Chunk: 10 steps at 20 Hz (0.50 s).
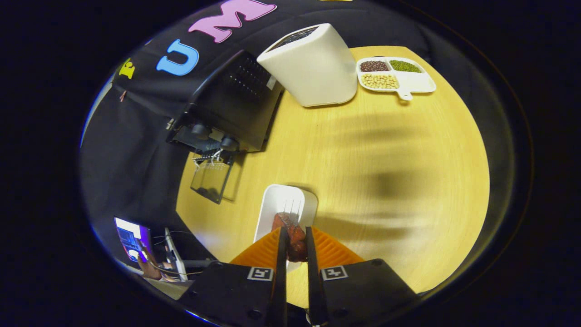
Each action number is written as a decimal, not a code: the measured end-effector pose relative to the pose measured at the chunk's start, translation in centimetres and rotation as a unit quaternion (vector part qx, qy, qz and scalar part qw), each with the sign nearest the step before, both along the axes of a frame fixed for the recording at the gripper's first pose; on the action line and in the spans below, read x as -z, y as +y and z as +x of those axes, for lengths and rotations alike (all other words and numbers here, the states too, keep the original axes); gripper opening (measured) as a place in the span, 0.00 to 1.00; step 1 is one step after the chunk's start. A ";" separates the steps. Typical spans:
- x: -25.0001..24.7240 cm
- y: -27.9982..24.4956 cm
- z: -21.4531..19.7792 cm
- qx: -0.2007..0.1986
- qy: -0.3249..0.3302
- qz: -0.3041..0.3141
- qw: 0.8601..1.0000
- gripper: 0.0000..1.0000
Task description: Open the toaster oven, put the food inside, and close the toaster oven door.
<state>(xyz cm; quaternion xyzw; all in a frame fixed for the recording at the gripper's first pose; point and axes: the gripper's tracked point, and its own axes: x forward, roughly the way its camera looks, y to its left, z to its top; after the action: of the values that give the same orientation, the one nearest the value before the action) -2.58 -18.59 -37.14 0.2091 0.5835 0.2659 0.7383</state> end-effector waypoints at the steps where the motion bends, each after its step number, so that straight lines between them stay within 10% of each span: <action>1: -0.3 -0.4 -0.1 -0.002 -0.008 -0.006 1.000 0.19; 10: -7.8 1.2 0.2 0.033 -0.142 -0.046 0.988 0.18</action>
<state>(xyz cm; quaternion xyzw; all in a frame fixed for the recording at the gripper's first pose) -2.41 -17.42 -29.38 0.1540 0.4767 0.2409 0.8313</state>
